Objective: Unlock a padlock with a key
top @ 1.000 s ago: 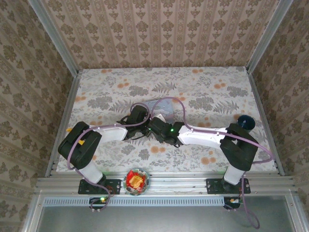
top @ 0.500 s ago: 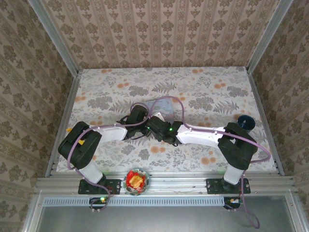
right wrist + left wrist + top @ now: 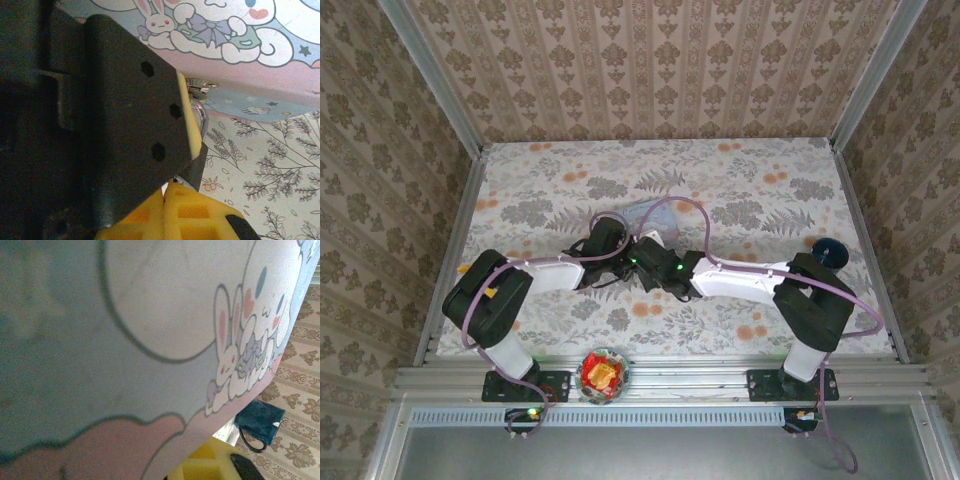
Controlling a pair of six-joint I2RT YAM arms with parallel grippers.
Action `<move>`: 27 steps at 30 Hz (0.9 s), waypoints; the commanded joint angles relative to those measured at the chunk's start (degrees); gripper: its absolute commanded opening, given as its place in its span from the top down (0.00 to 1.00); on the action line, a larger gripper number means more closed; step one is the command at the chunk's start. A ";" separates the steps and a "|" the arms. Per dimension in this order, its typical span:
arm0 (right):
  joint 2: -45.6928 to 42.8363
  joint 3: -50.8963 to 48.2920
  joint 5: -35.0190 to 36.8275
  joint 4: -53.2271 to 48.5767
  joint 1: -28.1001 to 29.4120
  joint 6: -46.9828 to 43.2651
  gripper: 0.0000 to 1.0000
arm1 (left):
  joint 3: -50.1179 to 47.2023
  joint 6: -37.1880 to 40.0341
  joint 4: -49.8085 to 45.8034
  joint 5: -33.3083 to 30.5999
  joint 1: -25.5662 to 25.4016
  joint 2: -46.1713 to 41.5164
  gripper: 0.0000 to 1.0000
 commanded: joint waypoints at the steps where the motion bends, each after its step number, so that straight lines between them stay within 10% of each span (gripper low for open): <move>1: -0.47 -3.95 -3.98 4.31 -4.09 5.94 1.00 | -1.26 -2.37 -3.14 5.57 -0.59 1.46 1.00; 11: -4.12 -14.40 -23.40 23.71 -12.68 16.78 1.00 | -1.19 -2.46 -2.70 5.93 -0.68 1.80 1.00; 27: -1.49 -17.80 -31.73 35.70 -16.68 31.84 1.00 | -2.42 -5.17 1.21 6.88 -1.05 2.69 0.85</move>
